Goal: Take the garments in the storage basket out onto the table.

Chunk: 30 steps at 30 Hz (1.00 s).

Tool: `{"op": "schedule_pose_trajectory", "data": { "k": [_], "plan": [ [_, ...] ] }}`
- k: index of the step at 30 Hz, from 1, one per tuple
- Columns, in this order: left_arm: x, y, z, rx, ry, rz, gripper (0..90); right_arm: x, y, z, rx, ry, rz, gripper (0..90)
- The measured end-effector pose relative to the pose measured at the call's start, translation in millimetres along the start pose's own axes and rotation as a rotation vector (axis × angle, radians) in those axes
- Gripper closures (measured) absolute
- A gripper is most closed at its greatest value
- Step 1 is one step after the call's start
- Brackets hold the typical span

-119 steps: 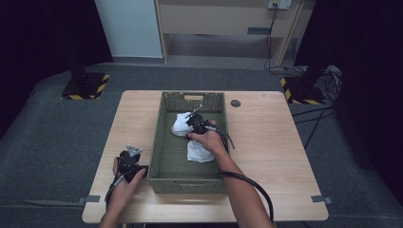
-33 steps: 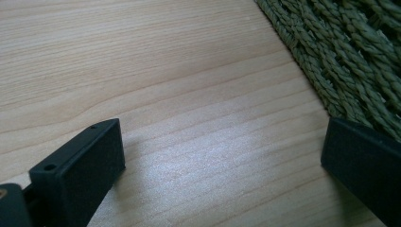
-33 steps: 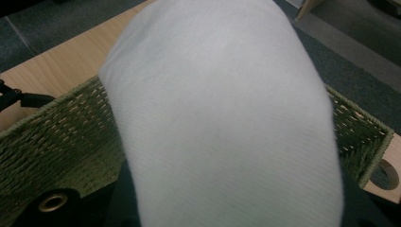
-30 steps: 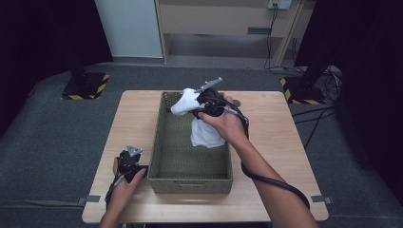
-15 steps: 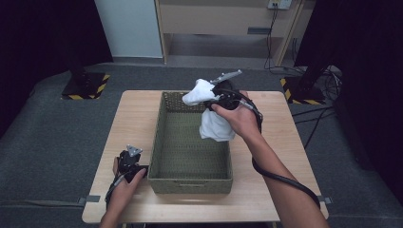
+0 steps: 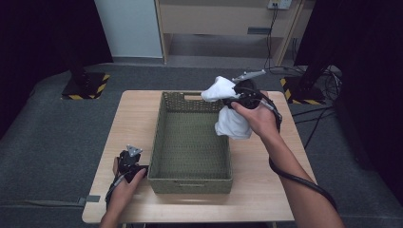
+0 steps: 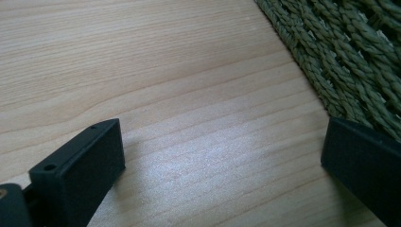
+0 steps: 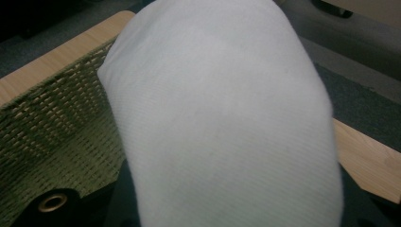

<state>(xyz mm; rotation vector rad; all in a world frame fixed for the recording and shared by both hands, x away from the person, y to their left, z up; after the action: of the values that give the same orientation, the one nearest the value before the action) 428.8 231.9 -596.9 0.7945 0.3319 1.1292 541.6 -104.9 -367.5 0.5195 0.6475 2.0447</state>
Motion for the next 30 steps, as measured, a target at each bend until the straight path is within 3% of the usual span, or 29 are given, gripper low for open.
{"op": "schedule_pose_trajectory", "data": {
  "k": [14,26,30],
  "plan": [
    [-0.1,0.1,-0.1,0.001,0.001,0.0,0.0,-45.4,2.3,-23.3,-0.001,-0.073,-0.03,56.8],
    [-0.2,0.1,-0.1,0.001,0.001,0.001,0.0,-90.8,-2.0,-41.9,-0.013,-0.17,-0.068,56.9],
    [-0.2,0.1,-0.1,0.001,0.001,0.001,0.0,-98.2,-4.1,-47.7,-0.008,-0.181,-0.071,56.9]
  ]
}}
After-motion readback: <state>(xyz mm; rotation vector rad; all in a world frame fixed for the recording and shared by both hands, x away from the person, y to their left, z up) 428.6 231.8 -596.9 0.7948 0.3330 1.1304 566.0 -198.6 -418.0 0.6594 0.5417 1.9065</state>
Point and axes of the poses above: each handheld gripper's, and its own axes: y roughly backward along the jaws, z roughly out of its top, x roughly to its left, the point moved 8 cm from there along -y, roughly forward along the jaws, and after that the axes turned 11 degrees about -y, right-handed, at the moved point
